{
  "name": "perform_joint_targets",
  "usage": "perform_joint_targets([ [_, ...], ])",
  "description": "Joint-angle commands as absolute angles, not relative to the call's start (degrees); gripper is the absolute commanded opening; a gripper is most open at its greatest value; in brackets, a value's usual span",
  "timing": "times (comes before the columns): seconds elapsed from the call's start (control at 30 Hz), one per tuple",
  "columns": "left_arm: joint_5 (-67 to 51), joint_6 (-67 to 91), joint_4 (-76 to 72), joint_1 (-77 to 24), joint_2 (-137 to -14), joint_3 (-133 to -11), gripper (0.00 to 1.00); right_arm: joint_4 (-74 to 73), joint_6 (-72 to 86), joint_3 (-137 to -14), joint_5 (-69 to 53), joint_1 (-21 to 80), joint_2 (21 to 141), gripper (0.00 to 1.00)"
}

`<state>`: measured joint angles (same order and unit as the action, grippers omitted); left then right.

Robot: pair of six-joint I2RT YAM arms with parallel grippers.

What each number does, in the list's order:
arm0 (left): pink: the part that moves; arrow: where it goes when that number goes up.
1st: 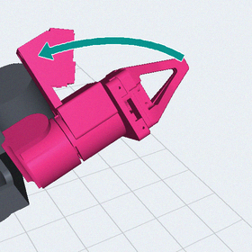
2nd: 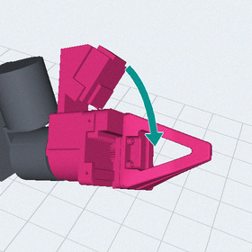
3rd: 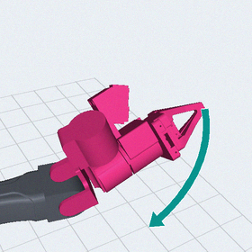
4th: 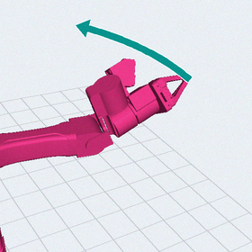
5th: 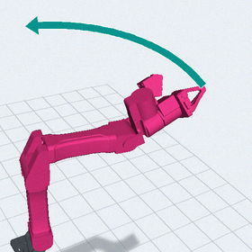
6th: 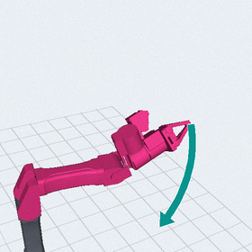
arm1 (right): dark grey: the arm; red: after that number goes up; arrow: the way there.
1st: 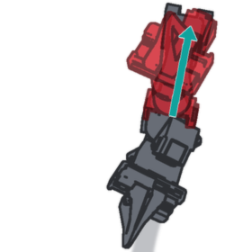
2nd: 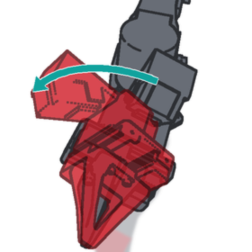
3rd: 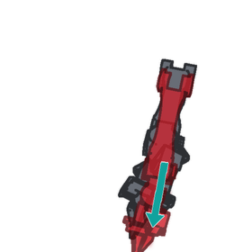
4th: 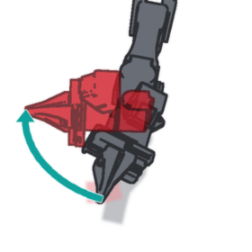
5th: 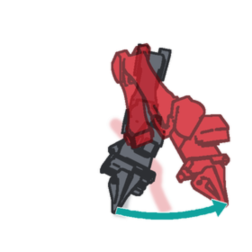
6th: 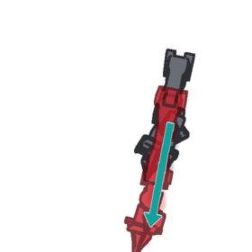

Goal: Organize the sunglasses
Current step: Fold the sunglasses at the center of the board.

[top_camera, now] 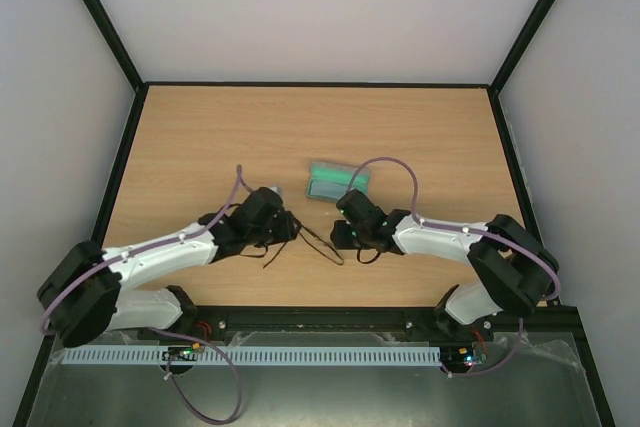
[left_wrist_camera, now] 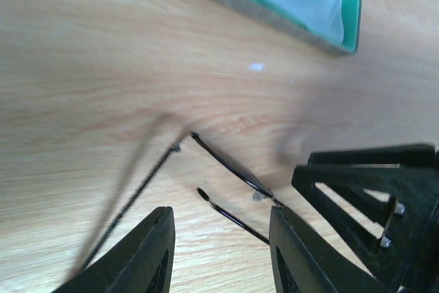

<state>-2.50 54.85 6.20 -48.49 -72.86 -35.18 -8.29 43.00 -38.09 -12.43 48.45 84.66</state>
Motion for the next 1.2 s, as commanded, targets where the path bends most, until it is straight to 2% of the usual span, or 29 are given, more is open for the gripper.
perform_joint_targets([
  [0.0, -1.9, 52.0, 14.1, -44.4, -67.6, -35.4, 0.41, -11.5, 41.5, -36.5, -10.2, 48.5, 82.6, 0.33],
  [0.2, -0.8, 49.7, 18.5, -39.2, -64.9, -32.4, 0.32, -12.7, 40.4, -38.6, -10.0, 48.5, 84.7, 0.33],
  [0.4, -0.3, 52.0, 14.7, -38.8, -66.8, -26.4, 0.14, -12.8, 40.3, -39.2, -10.8, 48.5, 85.6, 0.33],
  [0.67, -3.4, 53.7, 12.1, -41.4, -71.6, -22.6, 0.07, -12.8, 41.4, -35.5, -10.9, 49.0, 83.6, 0.33],
  [0.93, -3.4, 60.1, 6.8, -51.6, -75.7, -22.1, 0.06, -11.1, 44.9, -31.8, -11.0, 53.8, 81.6, 0.32],
  [1.17, -3.5, 63.1, 2.5, -55.8, -80.0, -22.8, 0.06, -6.6, 49.1, -29.1, -12.4, 57.5, 81.2, 0.32],
])
